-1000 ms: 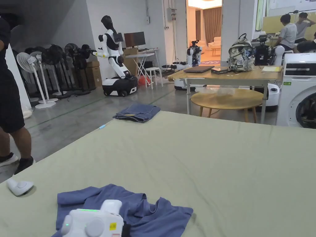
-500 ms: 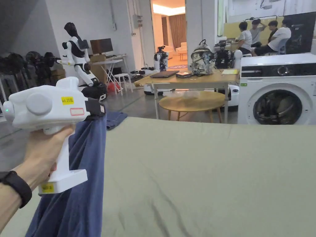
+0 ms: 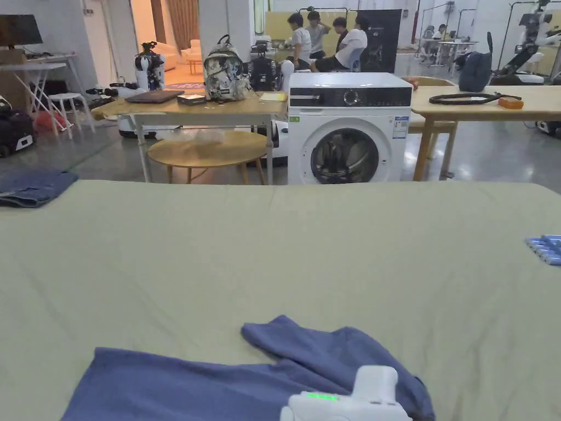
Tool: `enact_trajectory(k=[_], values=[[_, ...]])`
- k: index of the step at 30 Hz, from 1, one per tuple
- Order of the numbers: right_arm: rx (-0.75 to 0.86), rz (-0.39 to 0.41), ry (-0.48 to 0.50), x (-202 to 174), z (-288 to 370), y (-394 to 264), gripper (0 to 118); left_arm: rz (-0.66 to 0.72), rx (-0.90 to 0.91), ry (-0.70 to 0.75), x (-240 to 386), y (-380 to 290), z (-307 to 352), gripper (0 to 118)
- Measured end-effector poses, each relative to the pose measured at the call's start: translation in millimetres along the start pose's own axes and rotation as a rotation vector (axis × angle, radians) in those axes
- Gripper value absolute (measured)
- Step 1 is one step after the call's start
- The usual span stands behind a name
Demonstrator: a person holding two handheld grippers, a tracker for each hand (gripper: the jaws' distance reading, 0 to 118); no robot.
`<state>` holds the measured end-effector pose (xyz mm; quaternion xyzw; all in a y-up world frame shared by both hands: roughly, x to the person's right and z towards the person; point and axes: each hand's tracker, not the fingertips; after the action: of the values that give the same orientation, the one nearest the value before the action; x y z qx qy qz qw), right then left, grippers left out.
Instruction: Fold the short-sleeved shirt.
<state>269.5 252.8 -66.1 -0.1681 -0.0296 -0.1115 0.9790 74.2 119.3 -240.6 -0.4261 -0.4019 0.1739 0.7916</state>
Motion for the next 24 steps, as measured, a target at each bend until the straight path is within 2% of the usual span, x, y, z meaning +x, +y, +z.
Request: enact_trajectory(k=[3, 4, 5, 6, 7, 8, 10, 13, 14, 18, 20, 23, 24], values=[[-0.004, 0.007, -0.031, 9, 8, -2, 0, 0.000, -0.023, -0.098, 40, -41, -21, 1], [-0.005, 0.012, -0.035, 11, 9, -2, 0, -0.006, -0.008, -0.092, 46, -48, -20, 11], [-0.007, 0.015, -0.046, 12, 11, -3, 0, -0.024, 0.006, -0.100, 53, -49, -14, 36], [-0.009, 0.014, -0.046, 13, 12, -4, 0, -0.043, 0.028, -0.112, 56, -49, -1, 79], [-0.012, 0.012, -0.041, 14, 13, -5, 0, -0.058, 0.072, -0.108, 57, -48, 15, 88], [-0.012, 0.013, -0.031, 14, 14, -6, 0, -0.074, 0.132, -0.111, 57, -42, 40, 80], [-0.020, 0.028, -0.015, 12, 14, -8, 0, -0.145, 0.230, -0.051, 49, -23, 90, 81], [0.010, 0.070, 0.010, 5, 12, -12, 0, -0.278, 0.453, 0.173, 38, -15, 183, 79], [0.014, 0.076, 0.024, 1, 10, -12, 0, -0.293, 0.510, 0.262, 34, -13, 213, 74], [0.015, 0.092, 0.088, -16, 0, -13, 0, -0.346, 0.671, 0.550, 31, -31, 301, 0], [0.024, 0.105, 0.108, -26, -3, -14, 0, -0.347, 0.695, 0.590, 23, -46, 332, 0], [0.029, 0.130, 0.141, -40, -7, -17, 0, -0.296, 0.649, 0.760, 10, -56, 357, 0], [0.028, 0.134, 0.151, -43, -9, -18, 0, -0.287, 0.665, 0.740, 7, -57, 359, 0]])
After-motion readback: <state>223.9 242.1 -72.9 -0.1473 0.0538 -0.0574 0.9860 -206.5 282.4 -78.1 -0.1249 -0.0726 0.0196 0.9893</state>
